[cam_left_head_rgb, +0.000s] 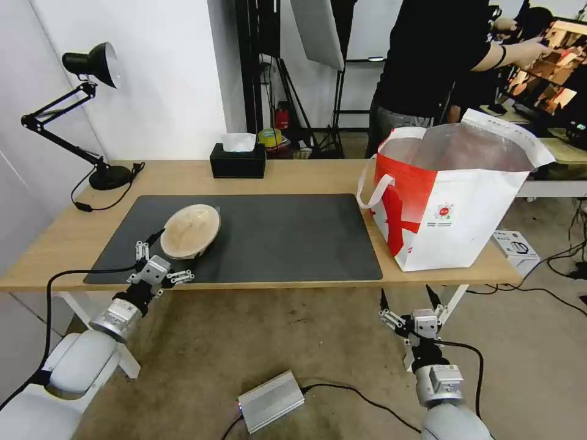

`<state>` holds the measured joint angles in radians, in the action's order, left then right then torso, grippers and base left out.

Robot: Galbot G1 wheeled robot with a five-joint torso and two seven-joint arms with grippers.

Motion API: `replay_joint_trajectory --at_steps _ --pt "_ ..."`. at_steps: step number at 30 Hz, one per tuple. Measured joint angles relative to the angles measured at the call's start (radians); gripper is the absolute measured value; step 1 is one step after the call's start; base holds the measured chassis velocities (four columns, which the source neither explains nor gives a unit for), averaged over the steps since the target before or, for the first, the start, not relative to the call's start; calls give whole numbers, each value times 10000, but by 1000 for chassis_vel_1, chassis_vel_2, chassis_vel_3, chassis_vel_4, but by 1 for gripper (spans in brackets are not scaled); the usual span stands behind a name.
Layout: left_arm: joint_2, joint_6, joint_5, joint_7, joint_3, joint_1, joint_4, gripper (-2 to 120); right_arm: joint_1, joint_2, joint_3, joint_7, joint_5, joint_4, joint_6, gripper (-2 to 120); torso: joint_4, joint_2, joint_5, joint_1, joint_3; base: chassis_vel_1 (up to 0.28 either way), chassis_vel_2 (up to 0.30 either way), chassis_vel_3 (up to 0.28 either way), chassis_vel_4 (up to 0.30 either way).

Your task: Pick up the trash from the table and place it into the takeout bag.

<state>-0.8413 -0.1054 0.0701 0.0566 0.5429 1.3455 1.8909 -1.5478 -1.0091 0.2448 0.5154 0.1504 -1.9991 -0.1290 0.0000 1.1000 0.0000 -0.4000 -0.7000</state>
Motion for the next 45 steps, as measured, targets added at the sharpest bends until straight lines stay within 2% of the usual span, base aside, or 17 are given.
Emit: replay_joint_trajectory --at_steps 22,27,36,45 --pt "170 -176 -22 432 -255 -101 -79 100 4 -94 36 6 -13 44 -18 100 0 0 0 0 0 0 0 0 0" --pt "230 -234 -22 524 -421 -264 -293 100 31 -106 29 8 -15 46 -17 100 1 0 0 0 0 0 0 0 0" --pt "484 -415 -35 651 -950 -927 -1199 100 42 -235 6 8 -47 94 -15 100 1 -1 -1 0 0 0 0 0 0" --pt "528 -531 -29 731 -1197 -1167 -1653 100 75 -305 -12 6 -65 153 -3 100 1 0 0 0 0 0 0 0 0"
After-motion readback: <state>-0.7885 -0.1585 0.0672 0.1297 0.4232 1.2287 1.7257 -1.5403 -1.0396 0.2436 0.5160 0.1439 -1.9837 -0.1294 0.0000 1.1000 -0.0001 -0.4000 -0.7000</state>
